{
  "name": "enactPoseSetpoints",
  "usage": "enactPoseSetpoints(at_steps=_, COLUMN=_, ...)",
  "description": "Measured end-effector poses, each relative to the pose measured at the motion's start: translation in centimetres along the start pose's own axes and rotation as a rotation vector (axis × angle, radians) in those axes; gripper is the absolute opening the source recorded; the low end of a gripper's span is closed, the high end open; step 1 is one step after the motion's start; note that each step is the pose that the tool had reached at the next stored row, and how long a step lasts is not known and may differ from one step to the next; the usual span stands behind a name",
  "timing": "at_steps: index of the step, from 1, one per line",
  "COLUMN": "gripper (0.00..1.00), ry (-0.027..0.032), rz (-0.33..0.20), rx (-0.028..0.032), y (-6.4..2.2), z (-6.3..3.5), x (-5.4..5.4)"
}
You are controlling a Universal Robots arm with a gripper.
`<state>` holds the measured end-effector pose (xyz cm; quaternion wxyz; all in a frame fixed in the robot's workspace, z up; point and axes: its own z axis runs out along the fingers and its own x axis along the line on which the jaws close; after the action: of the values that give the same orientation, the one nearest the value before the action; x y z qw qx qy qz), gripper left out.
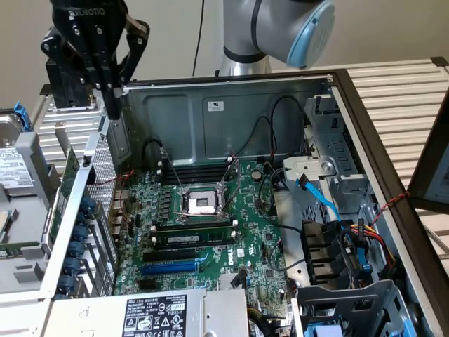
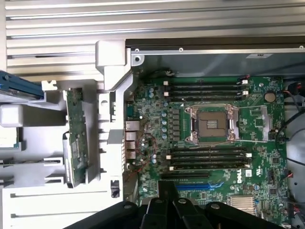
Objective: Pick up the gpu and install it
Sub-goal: 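Reach for the gpu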
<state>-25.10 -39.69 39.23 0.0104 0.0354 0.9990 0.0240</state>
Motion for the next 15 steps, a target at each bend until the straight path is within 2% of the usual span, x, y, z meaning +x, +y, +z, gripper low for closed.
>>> enactPoseSetpoints(at_steps=15, gripper=0.11, ry=0.0001, rz=0.0, rx=0.0, y=-0.42, z=-0.11, x=6.8)
